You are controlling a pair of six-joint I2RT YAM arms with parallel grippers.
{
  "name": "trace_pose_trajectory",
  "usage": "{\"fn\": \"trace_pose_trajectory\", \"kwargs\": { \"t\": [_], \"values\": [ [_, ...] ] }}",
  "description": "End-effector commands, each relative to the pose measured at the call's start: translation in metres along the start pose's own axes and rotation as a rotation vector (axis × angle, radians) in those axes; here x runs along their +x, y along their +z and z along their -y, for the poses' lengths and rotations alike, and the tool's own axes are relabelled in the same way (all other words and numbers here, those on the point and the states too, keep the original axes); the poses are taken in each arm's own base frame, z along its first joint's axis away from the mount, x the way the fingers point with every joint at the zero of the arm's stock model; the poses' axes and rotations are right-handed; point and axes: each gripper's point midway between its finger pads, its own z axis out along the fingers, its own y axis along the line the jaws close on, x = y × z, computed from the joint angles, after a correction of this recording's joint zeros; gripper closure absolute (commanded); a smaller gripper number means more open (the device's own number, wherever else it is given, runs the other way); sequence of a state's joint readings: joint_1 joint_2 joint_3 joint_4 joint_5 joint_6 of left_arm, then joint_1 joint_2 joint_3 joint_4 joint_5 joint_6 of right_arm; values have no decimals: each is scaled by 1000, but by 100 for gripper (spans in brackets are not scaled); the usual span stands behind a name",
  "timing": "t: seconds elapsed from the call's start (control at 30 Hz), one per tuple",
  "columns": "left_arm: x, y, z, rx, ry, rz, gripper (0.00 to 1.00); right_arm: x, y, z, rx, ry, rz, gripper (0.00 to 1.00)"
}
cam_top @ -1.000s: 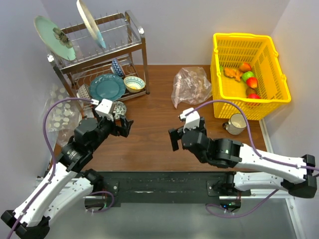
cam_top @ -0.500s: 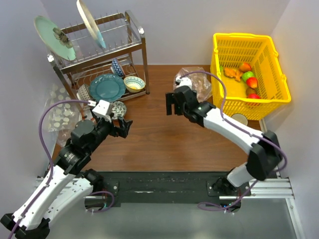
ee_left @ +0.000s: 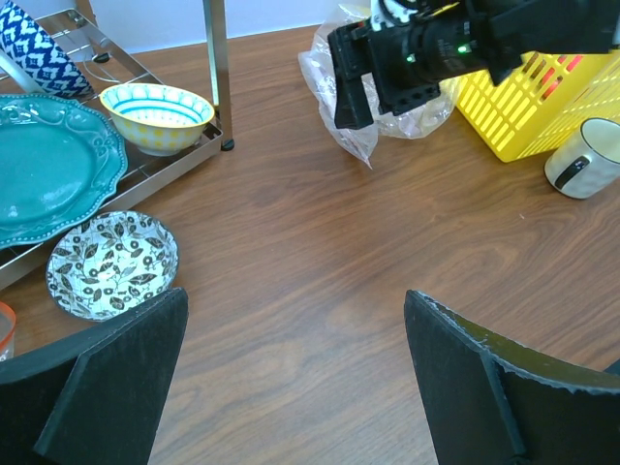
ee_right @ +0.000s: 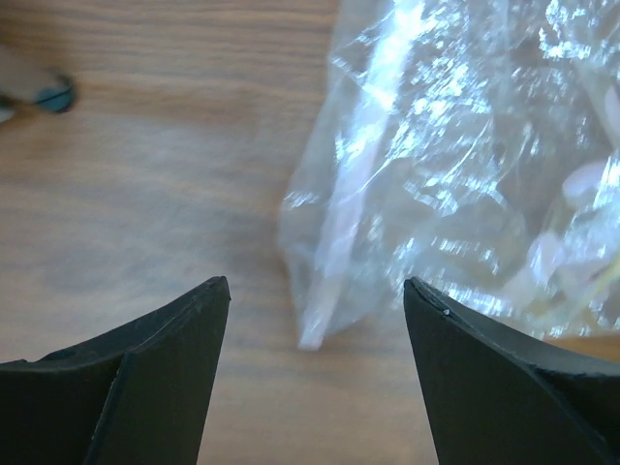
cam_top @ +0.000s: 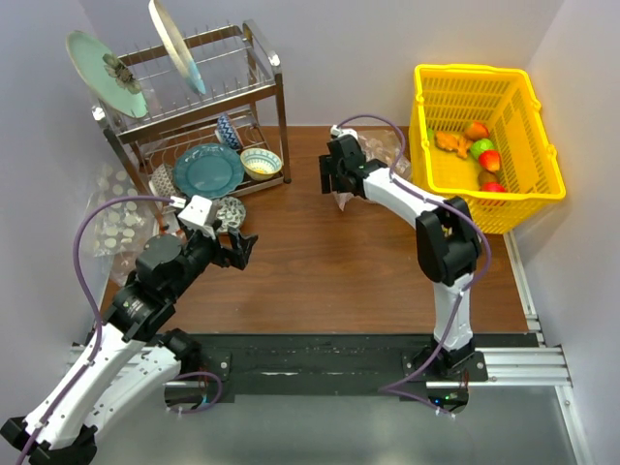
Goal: Place the food in the zip-top bag and seal the zipper
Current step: Pick up the zipper food storage bag at the center of the board.
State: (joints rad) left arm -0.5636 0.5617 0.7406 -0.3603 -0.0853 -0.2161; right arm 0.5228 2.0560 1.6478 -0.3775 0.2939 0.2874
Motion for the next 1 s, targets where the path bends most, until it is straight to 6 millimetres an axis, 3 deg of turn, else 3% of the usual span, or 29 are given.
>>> {"fn": "trace_pose_trajectory", "kwargs": {
  "t": [0.0,0.1,0.2,0.23,0.3,0.33,0.4,0.43,0.47,0.5,0.53,0.57,0.63,0.7,0.77,0.9,0.97],
  "values": [
    [-17,-1,2,11,16,50,2,-12,20,13,46,-57,7,25],
    [-17,-1,2,8,16,50,2,1,35,20,66,-77,-32,31],
    [-14,2,1,6,17,38,2,13,42,20,65,-102,-82,66],
    [-14,2,1,6,17,36,2,18,38,16,32,-101,-97,87],
    [-12,4,1,6,18,26,2,16,29,11,-6,-95,-82,97],
    [-11,5,1,5,19,21,2,17,13,11,-35,-91,-74,100],
    [-11,6,1,5,16,18,2,12,-7,-2,-123,-72,-41,100],
    [-10,6,2,6,17,16,2,29,-13,-1,-145,-71,-68,100],
    [-10,6,1,4,16,15,2,14,-41,-16,-250,-49,-22,100],
    [-10,6,1,4,16,15,2,16,-52,-21,-298,-41,-20,100],
    [-10,7,1,4,16,15,2,30,-61,-27,-358,-37,-51,100],
    [-9,7,1,3,16,14,3,23,-86,-33,-422,-30,-34,100],
    [-9,7,2,5,13,12,3,39,-115,-52,-580,-20,-88,100],
    [-8,8,2,8,15,10,3,40,-155,-66,-737,-19,-94,100],
    [-8,8,2,8,15,7,2,52,-174,-69,-798,-10,-117,100],
    [-6,9,4,17,12,1,2,46,-226,-69,-907,4,-59,100],
    [-5,10,4,18,14,-4,2,46,-242,-71,-951,28,-47,100]
  ]
}}
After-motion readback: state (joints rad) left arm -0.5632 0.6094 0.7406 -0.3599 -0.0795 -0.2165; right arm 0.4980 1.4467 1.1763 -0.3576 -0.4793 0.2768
